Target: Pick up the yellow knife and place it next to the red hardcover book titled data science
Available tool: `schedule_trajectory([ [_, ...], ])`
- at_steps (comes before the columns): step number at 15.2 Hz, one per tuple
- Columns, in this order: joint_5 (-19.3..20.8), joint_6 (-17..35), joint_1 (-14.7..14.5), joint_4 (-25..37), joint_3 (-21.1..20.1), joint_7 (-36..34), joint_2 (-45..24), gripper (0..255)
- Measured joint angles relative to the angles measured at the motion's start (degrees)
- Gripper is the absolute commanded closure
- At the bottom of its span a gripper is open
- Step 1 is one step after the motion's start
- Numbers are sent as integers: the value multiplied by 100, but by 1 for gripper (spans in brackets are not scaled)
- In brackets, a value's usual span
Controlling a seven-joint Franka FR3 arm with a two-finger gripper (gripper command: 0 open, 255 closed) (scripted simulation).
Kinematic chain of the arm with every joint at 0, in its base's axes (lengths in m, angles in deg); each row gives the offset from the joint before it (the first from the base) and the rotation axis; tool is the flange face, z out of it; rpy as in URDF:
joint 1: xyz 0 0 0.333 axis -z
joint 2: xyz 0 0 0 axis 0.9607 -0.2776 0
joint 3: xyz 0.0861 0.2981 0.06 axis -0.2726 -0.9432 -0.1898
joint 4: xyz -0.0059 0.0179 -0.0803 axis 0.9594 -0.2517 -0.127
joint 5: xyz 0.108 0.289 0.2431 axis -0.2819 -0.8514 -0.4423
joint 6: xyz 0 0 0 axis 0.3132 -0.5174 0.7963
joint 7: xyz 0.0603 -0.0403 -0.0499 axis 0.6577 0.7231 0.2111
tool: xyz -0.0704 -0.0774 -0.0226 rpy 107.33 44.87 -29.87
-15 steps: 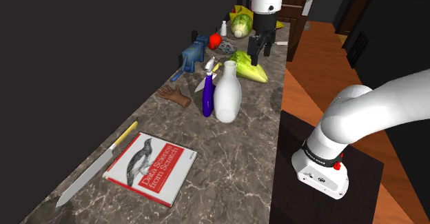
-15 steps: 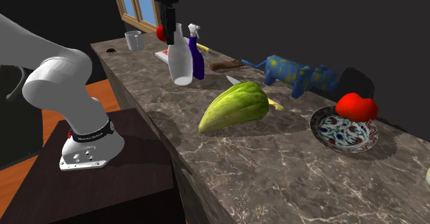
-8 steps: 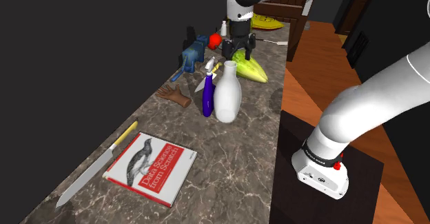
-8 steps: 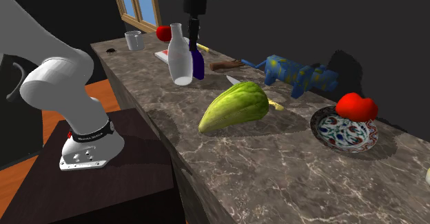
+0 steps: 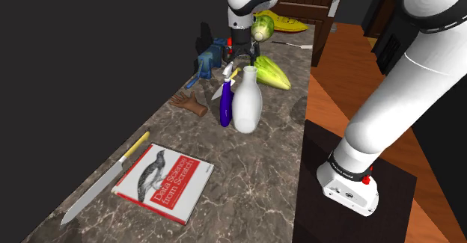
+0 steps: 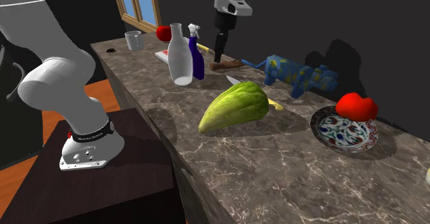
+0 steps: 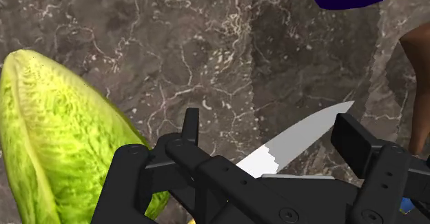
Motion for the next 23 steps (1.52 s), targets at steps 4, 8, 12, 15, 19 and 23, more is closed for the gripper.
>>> schedule_trajectory([
  [4,60,153,78,639,70,-681,-827,0],
  [8,87,244,142,1301,207,-1287,-1609,0],
  [12,87,165,200,2243,385,-1842,-2485,0],
  [15,39,128,286,2865,539,-2183,-3081,0],
  [19,11,258,297,2968,589,-2346,-3316,0],
  [23,7,563,274,2736,585,-2365,-3388,0],
])
